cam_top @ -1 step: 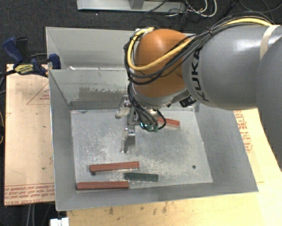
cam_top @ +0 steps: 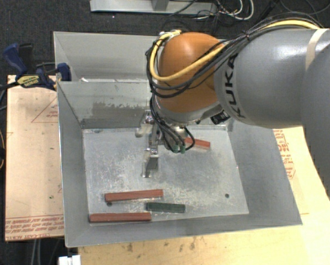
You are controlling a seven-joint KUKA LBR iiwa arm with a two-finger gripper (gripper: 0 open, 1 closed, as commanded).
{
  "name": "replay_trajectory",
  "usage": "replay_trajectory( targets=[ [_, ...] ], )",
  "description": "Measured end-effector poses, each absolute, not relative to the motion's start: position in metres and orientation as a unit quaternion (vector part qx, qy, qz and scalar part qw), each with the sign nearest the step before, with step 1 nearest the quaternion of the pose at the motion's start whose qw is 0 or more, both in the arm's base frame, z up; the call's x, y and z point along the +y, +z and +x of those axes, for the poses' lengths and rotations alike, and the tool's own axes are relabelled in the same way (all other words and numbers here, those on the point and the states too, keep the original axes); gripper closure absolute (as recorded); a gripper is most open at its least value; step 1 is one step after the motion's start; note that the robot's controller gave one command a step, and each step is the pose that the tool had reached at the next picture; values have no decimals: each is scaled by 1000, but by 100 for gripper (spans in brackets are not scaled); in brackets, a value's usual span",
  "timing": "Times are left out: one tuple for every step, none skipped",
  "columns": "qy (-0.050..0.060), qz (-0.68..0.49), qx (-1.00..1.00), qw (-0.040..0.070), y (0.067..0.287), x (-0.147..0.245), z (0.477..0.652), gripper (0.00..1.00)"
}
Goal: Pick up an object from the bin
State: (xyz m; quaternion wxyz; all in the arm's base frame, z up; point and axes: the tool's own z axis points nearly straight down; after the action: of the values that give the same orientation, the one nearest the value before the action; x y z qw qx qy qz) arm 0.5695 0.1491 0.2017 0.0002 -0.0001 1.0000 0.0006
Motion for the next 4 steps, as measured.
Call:
replay_trajectory(
  targets=[
    [1,-52,999,1,151,132,535,0],
    [2,-12,1000,5,78,118,493,0],
    [3,-21,1000,6,82,120,498,0],
    [1,-93,996,1,94,155,490,0]
  ],
)
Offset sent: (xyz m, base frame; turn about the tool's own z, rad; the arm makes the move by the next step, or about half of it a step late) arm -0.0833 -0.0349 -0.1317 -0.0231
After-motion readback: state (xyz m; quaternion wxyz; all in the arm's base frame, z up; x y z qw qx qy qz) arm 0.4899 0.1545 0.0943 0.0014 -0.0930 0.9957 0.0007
